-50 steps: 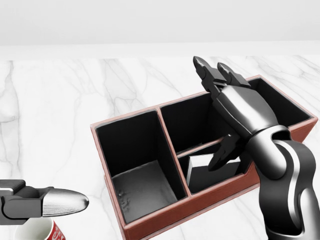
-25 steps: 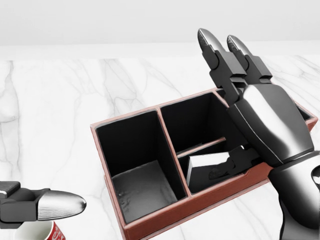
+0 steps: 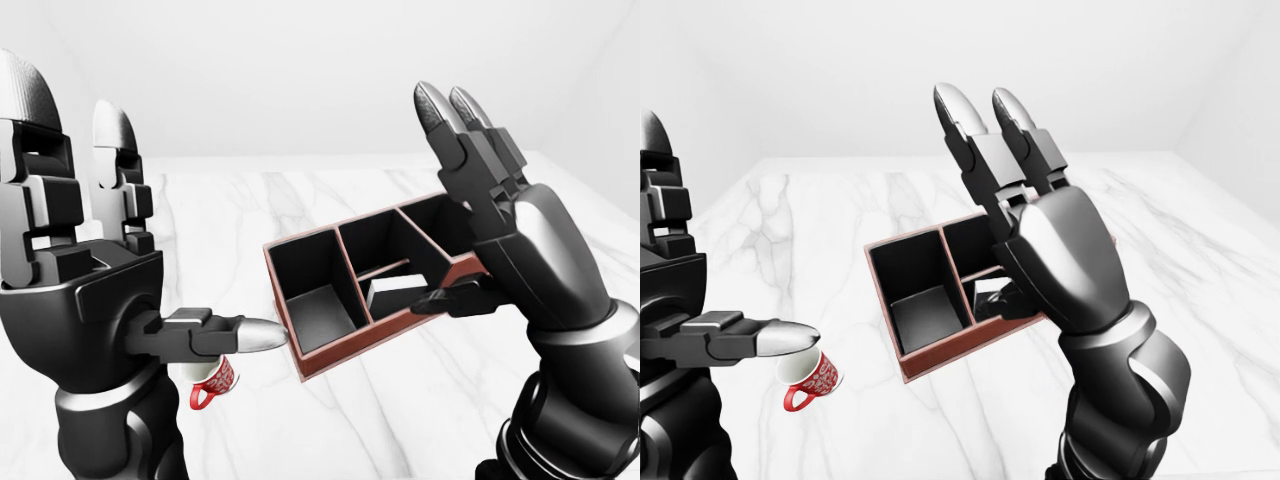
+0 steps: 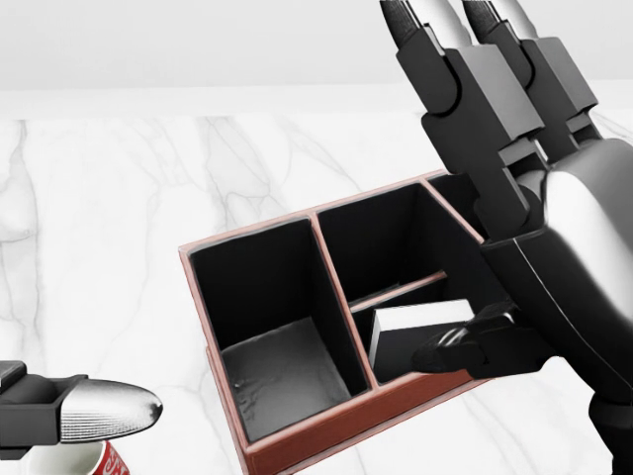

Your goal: Pick up the book and place it in the back compartment of the caddy.

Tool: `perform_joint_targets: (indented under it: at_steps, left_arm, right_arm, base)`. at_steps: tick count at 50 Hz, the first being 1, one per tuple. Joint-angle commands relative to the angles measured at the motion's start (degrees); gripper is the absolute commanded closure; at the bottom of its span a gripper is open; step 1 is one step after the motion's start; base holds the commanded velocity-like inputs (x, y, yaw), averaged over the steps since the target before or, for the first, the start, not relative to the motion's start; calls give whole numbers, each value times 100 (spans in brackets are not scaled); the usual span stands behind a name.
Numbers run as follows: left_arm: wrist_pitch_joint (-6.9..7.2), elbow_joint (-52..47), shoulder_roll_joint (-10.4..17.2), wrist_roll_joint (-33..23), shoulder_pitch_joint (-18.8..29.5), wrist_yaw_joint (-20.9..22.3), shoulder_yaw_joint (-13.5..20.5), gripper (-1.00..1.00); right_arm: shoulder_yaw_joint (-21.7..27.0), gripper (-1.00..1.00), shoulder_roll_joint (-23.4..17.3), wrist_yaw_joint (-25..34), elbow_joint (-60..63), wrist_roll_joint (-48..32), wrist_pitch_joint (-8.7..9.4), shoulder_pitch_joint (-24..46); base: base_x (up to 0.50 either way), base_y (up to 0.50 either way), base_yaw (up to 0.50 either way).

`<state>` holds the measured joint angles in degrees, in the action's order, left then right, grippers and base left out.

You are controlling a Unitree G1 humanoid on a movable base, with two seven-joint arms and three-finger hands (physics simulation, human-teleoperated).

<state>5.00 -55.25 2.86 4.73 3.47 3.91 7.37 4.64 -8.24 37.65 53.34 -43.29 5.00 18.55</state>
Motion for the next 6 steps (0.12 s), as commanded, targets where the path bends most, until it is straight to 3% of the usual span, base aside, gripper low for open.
perform_joint_targets:
  at_steps: [1,6]
  left_arm:
    - [0,-6,7,63,12,-31,23,-100]
    - [0,-48,15,96,27,-39,59,-100]
  right_arm:
    - [-21,-100,-113,14,487,345,0,164]
    - [58,-100,-105,-131,615,733,0,216]
  base:
    - [0,0,0]
    - [0,0,0]
